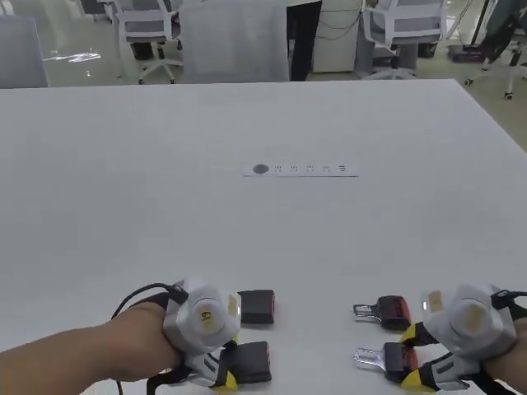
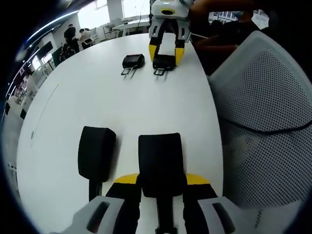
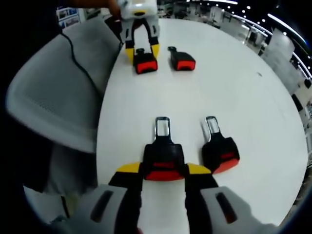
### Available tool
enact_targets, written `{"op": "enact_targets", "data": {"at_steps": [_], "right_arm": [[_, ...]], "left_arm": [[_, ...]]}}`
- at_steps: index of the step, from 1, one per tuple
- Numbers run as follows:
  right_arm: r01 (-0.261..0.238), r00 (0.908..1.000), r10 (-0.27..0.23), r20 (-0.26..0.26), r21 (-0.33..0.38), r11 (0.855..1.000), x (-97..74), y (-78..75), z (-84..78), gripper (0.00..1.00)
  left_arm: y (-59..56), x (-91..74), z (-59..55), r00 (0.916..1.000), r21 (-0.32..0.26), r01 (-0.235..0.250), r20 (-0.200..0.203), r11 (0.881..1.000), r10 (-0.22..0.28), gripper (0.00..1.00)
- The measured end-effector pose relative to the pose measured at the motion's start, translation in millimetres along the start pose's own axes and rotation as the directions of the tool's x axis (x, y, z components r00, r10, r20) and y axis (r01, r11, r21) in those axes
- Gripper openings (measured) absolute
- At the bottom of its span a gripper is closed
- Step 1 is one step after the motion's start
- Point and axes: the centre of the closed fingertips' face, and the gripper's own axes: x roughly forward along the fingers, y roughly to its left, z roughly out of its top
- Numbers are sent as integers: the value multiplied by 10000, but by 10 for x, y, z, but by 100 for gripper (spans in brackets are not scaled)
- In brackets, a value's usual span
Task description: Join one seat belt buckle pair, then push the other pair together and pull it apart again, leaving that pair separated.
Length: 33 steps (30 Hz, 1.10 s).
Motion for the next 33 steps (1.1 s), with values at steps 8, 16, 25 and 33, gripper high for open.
{"op": "enact_targets", "data": {"at_steps": [8,16,25,33], "right_arm": [[-288,9987,264,-430,-549,9981,21,16,0,33],[-272,9989,249,-398,-584,9979,28,18,-5,33],[-161,9994,145,-311,-504,9986,53,31,51,33],[-189,9997,178,-180,-660,9976,125,97,200,33]], "left_arm": [[-14,0,-2,9984,819,444,-389,9957,-413,34],[-20,-5,-5,9984,805,431,-389,9958,-401,33],[-21,-6,-8,9984,774,386,-450,9963,-352,33],[-15,-2,-14,9980,751,384,-523,9964,-345,33]]}}
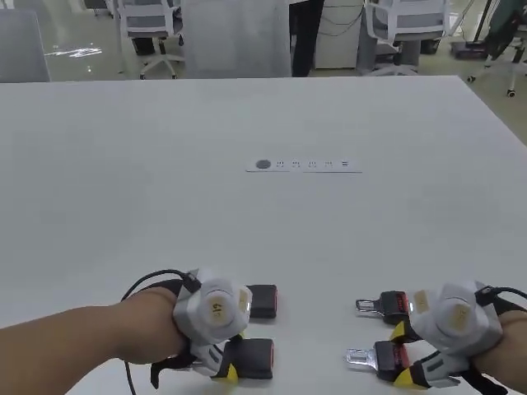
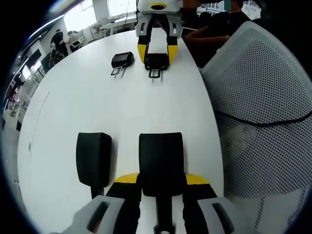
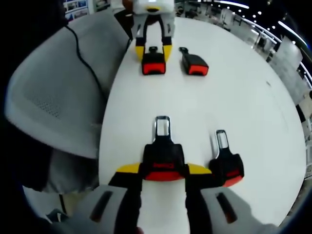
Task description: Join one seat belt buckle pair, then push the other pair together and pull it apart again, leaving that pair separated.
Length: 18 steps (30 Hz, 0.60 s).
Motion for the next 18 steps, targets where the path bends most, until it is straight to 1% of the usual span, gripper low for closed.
{"op": "enact_targets", "data": {"at_steps": [9,15,18], "right_arm": [[-61,9994,56,331,145,9999,93,48,220,33],[-164,9984,163,549,20,9999,213,91,462,33],[-253,9978,256,608,-59,9997,254,132,552,33]], "left_arm": [[3,6,0,10000,18,0,-41,10000,0,33],[1,9,6,9999,-14,-16,-105,10000,16,33],[-3,9,11,9999,-27,-29,-121,10000,29,33]]}}
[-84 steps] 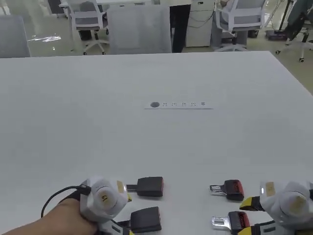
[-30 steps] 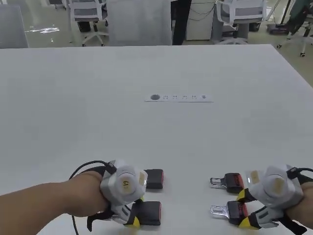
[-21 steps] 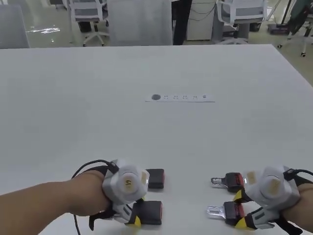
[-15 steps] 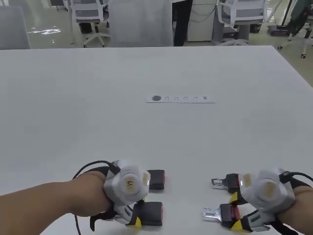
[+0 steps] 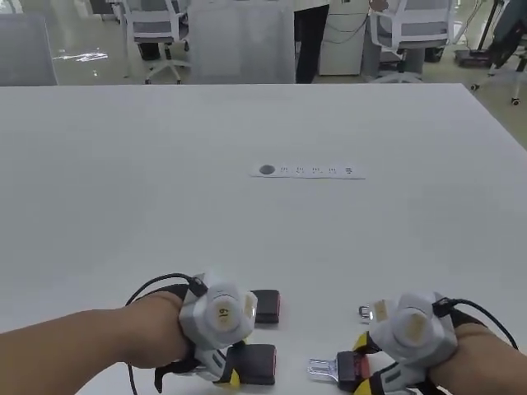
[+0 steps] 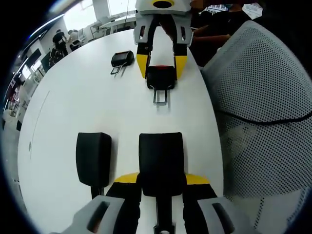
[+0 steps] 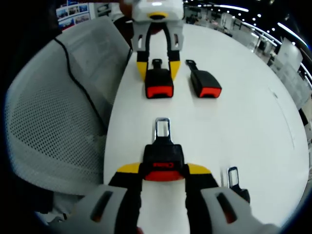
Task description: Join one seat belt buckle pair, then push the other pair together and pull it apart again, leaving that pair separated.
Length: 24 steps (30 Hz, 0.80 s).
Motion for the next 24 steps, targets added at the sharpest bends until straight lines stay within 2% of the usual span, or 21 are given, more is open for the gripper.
{"op": "enact_targets", "data": {"at_steps": [14,24], "right_arm": [[-68,9999,65,-127,-215,9997,174,27,291,33],[-64,9998,62,-177,-101,9999,218,-3,366,33]], "left_arm": [[0,1,0,9999,-35,-18,-119,10000,17,33],[6,0,-4,9998,-41,-16,-178,10000,15,33]]}}
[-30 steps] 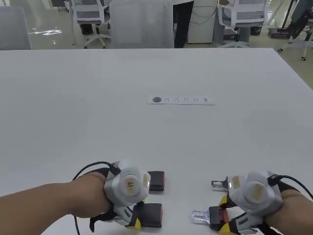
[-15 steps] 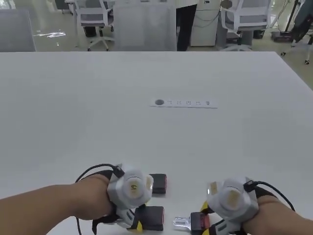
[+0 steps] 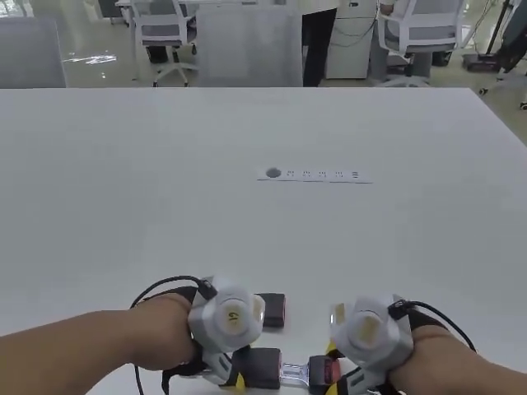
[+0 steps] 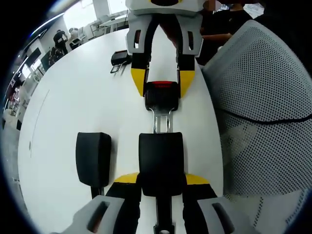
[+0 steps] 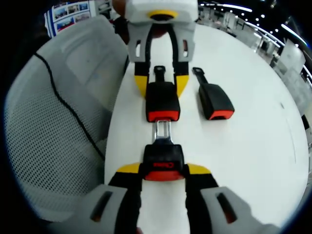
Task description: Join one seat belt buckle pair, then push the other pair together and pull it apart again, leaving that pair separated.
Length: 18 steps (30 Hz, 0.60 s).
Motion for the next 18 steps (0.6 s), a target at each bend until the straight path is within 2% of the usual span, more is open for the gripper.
{"op": "enact_targets", "data": {"at_steps": [4,6,10,12,14,18], "right_arm": [[73,10000,-73,62,-44,10000,12,-21,28,33],[28,9998,-31,196,153,9999,17,-22,53,33],[72,9996,-69,267,-103,9999,45,-21,83,33],[49,9995,-44,319,-144,9999,59,-25,97,33],[-16,9989,19,479,-59,10000,75,-29,135,33],[45,9991,-41,426,-97,9999,78,-34,134,32]], "left_arm": [[7,0,-6,10000,-16,-9,-19,10000,9,33],[10,0,-8,10000,6,-3,-20,10000,3,33],[15,4,-14,10000,32,8,-83,10000,-8,33],[10,0,-5,10000,211,52,-25,9998,-52,33],[14,2,0,10000,56,49,85,10000,-49,33],[7,-1,9,9998,105,70,169,9999,-71,33]]}}
